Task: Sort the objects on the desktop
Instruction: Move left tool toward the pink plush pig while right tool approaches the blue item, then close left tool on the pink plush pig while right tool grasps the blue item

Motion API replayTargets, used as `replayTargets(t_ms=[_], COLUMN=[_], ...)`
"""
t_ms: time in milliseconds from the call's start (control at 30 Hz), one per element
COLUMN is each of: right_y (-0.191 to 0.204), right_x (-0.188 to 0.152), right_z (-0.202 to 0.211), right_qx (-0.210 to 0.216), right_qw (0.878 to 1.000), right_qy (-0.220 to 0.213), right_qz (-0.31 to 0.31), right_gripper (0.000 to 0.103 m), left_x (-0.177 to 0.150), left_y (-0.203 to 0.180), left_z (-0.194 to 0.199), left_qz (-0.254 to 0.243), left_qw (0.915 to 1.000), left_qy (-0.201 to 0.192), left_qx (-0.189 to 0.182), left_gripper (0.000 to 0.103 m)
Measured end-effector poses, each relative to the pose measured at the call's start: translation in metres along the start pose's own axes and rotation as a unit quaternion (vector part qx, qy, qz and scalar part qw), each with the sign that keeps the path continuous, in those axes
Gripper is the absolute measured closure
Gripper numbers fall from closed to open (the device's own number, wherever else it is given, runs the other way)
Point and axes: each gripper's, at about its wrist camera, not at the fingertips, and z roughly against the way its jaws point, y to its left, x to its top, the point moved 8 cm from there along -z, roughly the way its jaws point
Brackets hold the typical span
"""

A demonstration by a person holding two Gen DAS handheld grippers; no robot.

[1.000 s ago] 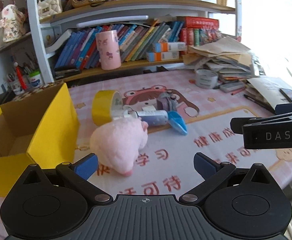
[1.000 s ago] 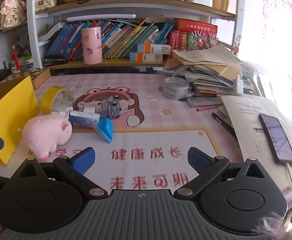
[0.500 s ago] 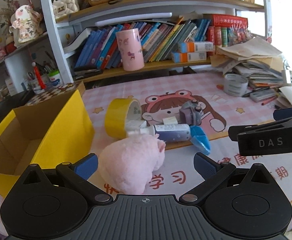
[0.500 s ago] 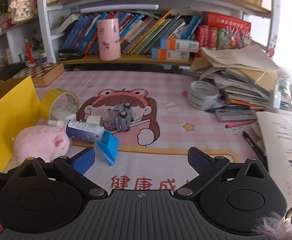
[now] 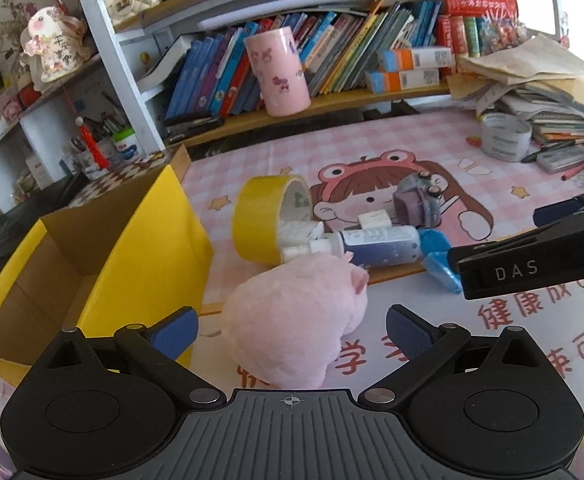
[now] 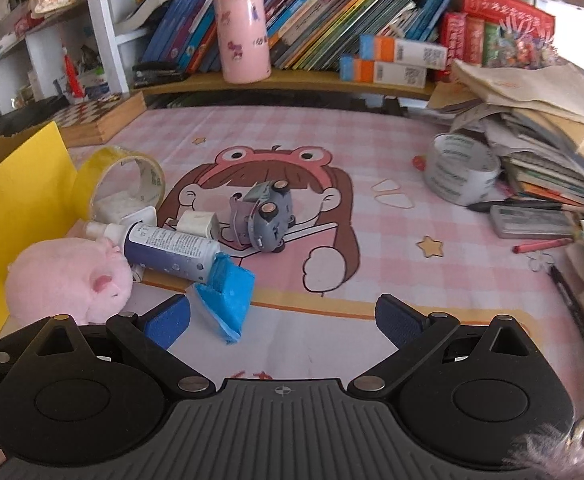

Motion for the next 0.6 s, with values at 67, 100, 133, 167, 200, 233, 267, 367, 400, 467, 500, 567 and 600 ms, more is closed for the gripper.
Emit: replayTargets(t_ms=[67, 100, 133, 167, 200, 233, 267, 367, 400, 467, 500, 567, 600], right_y=[0.004, 0.006, 0.009, 0.012, 0.015, 0.018, 0.022, 0.027, 0.028, 0.028, 0.028, 0.026, 0.025], right_x=[0.002, 0.003, 0.004, 0.004, 0.005, 0.005, 0.006, 0.006, 0.005, 0.004, 0.003, 0.003, 0.003], right_z=[-0.007, -0.01, -0.012, -0.014, -0.017, -0.02, -0.023, -0.035, -0.039, -0.044, -0.046, -0.048, -0.049], right_qx=[0.012, 0.017, 0.022, 0.029, 0.034, 0.037, 0.039, 0.04, 0.042, 0.046, 0.048, 0.047, 0.045], right_qw=[1.0, 1.0, 1.0, 0.999, 0.999, 0.999, 0.998, 0.998, 0.998, 0.997, 0.997, 0.997, 0.997], right_qy=[0.006, 0.008, 0.011, 0.013, 0.015, 0.017, 0.019, 0.031, 0.037, 0.046, 0.05, 0.05, 0.048], right_qz=[0.007, 0.012, 0.016, 0.02, 0.025, 0.031, 0.036, 0.043, 0.042, 0.041, 0.04, 0.042, 0.047], right_gripper=[0.003, 0.003, 0.005, 0.006, 0.008, 0.012, 0.014, 0.021, 0.025, 0.03, 0.033, 0.04, 0.046], left_x=[-0.001, -0.001, -0.001, -0.001, -0.001, 0.0, 0.001, 0.002, 0.002, 0.001, 0.001, 0.0, 0.0], left_y=[0.0, 0.0, 0.0, -0.001, -0.002, -0.003, -0.004, -0.005, -0.005, -0.004, -0.004, -0.002, -0.001], left_z=[-0.004, -0.006, -0.008, -0.009, -0.011, -0.012, -0.013, -0.018, -0.02, -0.025, -0.028, -0.034, -0.038], left_qz=[-0.004, -0.006, -0.009, -0.012, -0.017, -0.022, -0.028, -0.039, -0.041, -0.042, -0.041, -0.039, -0.037], left_qw=[1.0, 0.9999, 0.9999, 0.9998, 0.9998, 0.9997, 0.9995, 0.999, 0.9989, 0.9987, 0.9986, 0.9985, 0.9985], left_qy=[0.005, 0.007, 0.009, 0.011, 0.012, 0.012, 0.012, 0.015, 0.018, 0.024, 0.028, 0.034, 0.038], left_qx=[0.004, 0.005, 0.006, 0.006, 0.007, 0.008, 0.011, 0.014, 0.014, 0.015, 0.015, 0.015, 0.014], left_gripper=[0.002, 0.003, 0.004, 0.004, 0.004, 0.004, 0.004, 0.004, 0.004, 0.004, 0.004, 0.004, 0.004])
